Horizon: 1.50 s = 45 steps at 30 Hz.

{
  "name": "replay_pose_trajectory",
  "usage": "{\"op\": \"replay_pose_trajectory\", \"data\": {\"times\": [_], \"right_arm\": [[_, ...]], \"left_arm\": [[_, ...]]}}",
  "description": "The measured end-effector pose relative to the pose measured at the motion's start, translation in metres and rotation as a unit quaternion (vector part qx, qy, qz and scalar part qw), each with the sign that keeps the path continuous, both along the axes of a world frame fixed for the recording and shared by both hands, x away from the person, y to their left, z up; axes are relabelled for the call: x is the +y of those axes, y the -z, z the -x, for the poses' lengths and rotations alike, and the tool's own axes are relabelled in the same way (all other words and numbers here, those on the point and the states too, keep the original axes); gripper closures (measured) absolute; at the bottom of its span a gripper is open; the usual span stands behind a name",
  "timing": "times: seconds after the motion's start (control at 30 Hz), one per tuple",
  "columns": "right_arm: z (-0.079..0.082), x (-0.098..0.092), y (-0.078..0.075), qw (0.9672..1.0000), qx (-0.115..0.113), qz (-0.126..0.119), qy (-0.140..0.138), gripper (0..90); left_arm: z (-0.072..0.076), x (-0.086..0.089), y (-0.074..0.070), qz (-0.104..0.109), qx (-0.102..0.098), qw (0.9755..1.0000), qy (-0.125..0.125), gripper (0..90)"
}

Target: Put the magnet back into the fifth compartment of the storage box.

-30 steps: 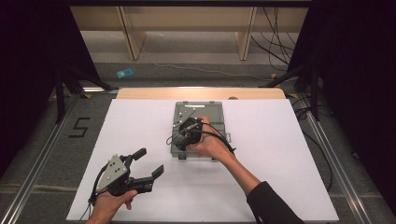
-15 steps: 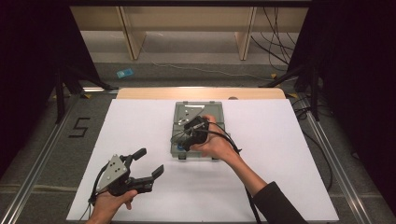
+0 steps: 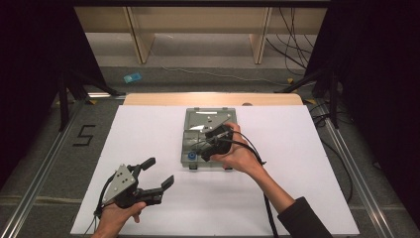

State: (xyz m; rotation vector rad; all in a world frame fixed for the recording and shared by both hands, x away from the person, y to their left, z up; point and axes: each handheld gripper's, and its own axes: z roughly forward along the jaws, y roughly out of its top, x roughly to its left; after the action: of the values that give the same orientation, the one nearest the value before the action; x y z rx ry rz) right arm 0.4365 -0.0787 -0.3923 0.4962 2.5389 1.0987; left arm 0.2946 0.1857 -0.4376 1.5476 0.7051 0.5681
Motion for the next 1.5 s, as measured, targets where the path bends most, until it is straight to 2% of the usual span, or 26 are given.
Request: {"op": "replay_pose_trajectory", "data": {"times": [0.17,0.2,0.37,0.53,0.6,0.67,0.83,1.23,1.37,1.43,1.5], "right_arm": [[0.003,-0.004,-0.002,0.9999,0.001,-0.012,0.001,26.8],[0.005,-0.004,-0.002,0.9999,0.007,-0.013,0.002,26.6],[0.008,-0.007,0.0,0.9997,-0.001,-0.022,0.005,24.3],[0.014,-0.012,-0.001,0.9994,0.002,-0.034,0.01,23.6],[0.016,-0.015,-0.002,0.9989,-0.004,-0.046,0.009,23.5],[0.019,-0.017,-0.002,0.9987,-0.001,-0.05,0.009,23.3],[0.025,-0.025,0.0,0.9984,-0.007,-0.055,0.014,23.1],[0.037,-0.043,0.0,0.9959,-0.017,-0.085,0.027,23.1],[0.041,-0.048,0.001,0.9956,-0.011,-0.089,0.029,23.1],[0.042,-0.05,0.002,0.9951,-0.018,-0.092,0.031,23.1],[0.043,-0.052,0.003,0.9947,-0.011,-0.096,0.033,23.0]], "left_arm": [[-0.001,0.0,0.0,0.0,-0.004,1.0,0.002,15.4],[0.0,0.0,0.0,0.002,-0.002,1.0,0.001,15.4],[0.0,0.0,0.0,0.0,0.0,1.0,0.001,15.4],[0.0,0.0,0.0,0.0,0.001,1.0,0.001,15.3],[0.0,0.0,0.0,0.001,0.0,1.0,0.002,15.4],[0.0,0.0,0.0,0.001,0.0,1.0,0.002,15.4],[0.0,0.0,0.0,0.002,-0.001,1.0,0.002,15.4],[0.0,-0.001,0.0,0.001,0.0,1.0,0.002,15.4],[0.0,0.0,0.0,0.001,0.0,1.0,0.002,15.4],[0.0,0.0,0.0,0.001,0.0,1.0,0.001,15.4],[0.0,-0.001,0.0,0.001,0.0,1.0,0.002,15.4]]}}
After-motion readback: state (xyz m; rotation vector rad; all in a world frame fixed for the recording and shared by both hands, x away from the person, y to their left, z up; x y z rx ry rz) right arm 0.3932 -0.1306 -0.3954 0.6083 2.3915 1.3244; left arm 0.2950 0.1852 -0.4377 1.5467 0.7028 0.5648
